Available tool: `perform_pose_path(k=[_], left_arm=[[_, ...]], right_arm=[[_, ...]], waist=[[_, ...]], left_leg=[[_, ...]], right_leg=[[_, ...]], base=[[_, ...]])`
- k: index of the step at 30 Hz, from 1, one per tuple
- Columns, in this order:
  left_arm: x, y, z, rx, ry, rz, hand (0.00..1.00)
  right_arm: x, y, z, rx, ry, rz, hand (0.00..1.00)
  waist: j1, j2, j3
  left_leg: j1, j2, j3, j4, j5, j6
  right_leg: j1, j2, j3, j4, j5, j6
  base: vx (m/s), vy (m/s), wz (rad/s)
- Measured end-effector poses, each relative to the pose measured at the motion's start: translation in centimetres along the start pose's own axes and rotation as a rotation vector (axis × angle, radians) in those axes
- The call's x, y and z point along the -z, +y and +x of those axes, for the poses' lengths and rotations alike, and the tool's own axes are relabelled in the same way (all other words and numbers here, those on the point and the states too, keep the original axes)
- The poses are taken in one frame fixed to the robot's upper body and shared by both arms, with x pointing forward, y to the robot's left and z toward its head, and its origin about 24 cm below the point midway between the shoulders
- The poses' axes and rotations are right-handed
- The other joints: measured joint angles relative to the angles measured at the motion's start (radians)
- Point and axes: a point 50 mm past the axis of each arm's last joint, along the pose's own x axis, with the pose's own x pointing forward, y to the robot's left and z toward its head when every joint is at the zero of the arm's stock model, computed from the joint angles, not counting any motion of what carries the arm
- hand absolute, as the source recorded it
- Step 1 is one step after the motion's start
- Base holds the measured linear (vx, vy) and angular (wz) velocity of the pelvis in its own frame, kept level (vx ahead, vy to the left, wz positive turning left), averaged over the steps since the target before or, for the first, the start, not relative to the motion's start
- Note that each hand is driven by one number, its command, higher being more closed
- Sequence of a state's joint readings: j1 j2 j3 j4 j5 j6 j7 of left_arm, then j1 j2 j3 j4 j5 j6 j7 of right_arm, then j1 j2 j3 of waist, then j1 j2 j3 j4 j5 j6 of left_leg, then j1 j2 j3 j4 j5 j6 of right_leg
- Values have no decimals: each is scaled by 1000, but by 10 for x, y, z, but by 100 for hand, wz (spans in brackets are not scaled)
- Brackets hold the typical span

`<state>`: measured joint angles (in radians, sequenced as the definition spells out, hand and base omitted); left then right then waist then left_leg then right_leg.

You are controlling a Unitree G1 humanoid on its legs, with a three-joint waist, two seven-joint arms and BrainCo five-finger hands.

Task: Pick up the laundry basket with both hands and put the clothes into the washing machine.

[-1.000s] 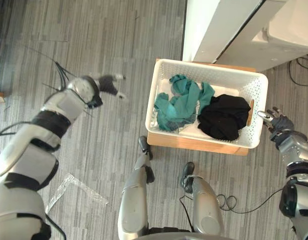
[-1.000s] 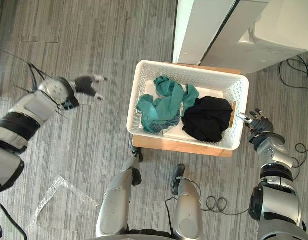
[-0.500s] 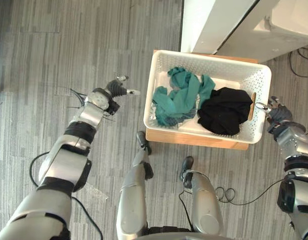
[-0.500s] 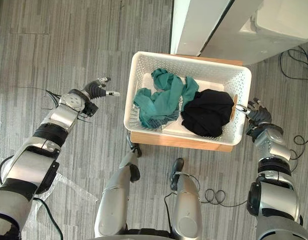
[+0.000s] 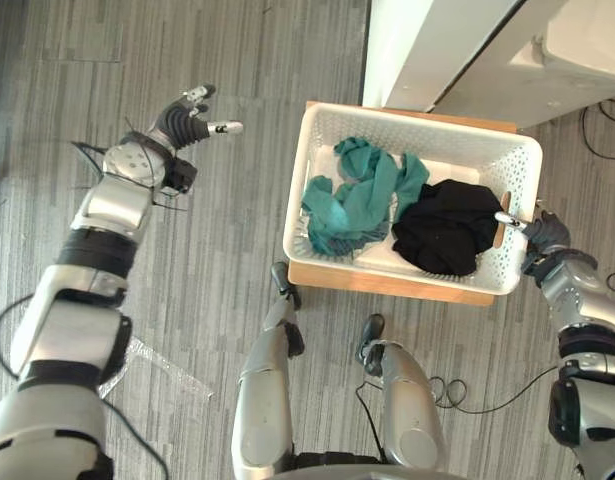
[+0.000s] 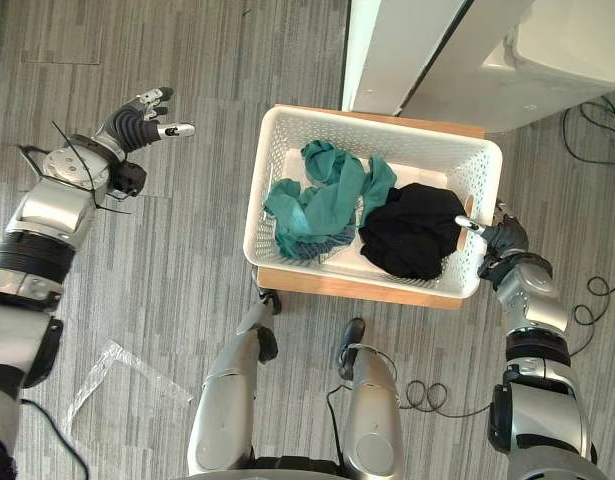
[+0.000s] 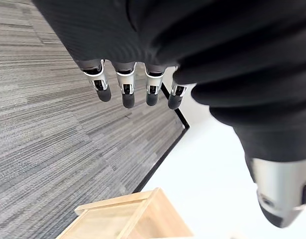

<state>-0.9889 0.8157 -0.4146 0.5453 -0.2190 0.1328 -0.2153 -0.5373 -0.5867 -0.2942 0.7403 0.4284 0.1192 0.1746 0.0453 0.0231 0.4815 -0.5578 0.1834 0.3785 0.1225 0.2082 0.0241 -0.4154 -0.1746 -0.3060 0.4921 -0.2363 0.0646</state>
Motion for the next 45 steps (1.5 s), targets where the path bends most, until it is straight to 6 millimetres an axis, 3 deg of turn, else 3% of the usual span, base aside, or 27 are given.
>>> perform_pose_path(k=[3, 7, 12, 15, 19, 23, 26, 30, 40, 45], left_arm=[[-2, -17, -9, 137, -22, 111, 0], [10, -45, -17, 279, -7, 151, 0], [13, -59, -12, 266, 4, 217, 0], [15, -79, 2, 224, 21, 163, 0], [23, -88, 14, 126, 89, 28, 0], [31, -69, 25, -48, 186, -94, 0], [18, -54, 33, -120, 178, -129, 0], [-7, -55, 43, -129, 118, -151, 0], [-13, -58, 46, -112, 115, -107, 0], [-28, -43, 44, -115, 56, -55, 0]], right_arm=[[7, -2, -7, -12, 14, -46, 0], [17, -8, -15, -6, 33, -65, 0], [28, 2, -17, -11, 8, 69, 0], [25, 10, -17, -5, -36, 161, 0], [17, 20, -17, -14, -92, 217, 0], [16, 31, -14, -30, -103, 260, 0], [10, 40, -10, -39, -121, 293, 0], [2, 44, -7, -45, -143, 313, 0], [-10, 44, -8, -46, -185, 313, 0], [-9, 43, -12, -51, -192, 298, 0]], waist=[[4, 0, 0], [11, 0, 0], [12, 0, 0], [7, 0, 0], [-10, 0, 0], [-21, -7, 4], [-30, -16, 12], [-32, -19, 16], [-30, -19, 28], [-29, -19, 28]], left_leg=[[7, 2, 10, 0, -4, 5], [7, 4, 20, 0, -7, 9], [8, 7, 28, -9, -11, 4], [3, 6, 32, -11, -10, 5], [-18, 8, 35, -11, -6, 10], [-24, 17, 33, 0, -4, 13], [-25, 23, 33, 4, -4, 12], [-33, 24, 33, 12, -4, 12], [-39, 23, 31, 18, -4, 12], [-38, 20, 28, 18, 1, 5]], right_leg=[[12, 1, -7, -7, 0, 0], [12, 2, -4, -19, 0, 0], [9, 5, 0, -24, 0, 0], [0, 5, 3, -24, 0, 0], [-27, 6, 8, -17, 1, 0], [-29, 15, 11, -16, 1, 0], [-30, 21, 13, -17, 1, 0], [-38, 22, 20, -17, 2, -2], [-43, 23, 25, -19, 3, -3], [-42, 20, 25, -18, 3, -3]], base=[[60, -41, 4], [39, -28, -5], [17, -16, -2], [41, -27, -3], [56, -37, -4], [86, -60, -3], [56, -49, -4], [62, -31, -4], [63, -26, 0], [48, -17, 1]])
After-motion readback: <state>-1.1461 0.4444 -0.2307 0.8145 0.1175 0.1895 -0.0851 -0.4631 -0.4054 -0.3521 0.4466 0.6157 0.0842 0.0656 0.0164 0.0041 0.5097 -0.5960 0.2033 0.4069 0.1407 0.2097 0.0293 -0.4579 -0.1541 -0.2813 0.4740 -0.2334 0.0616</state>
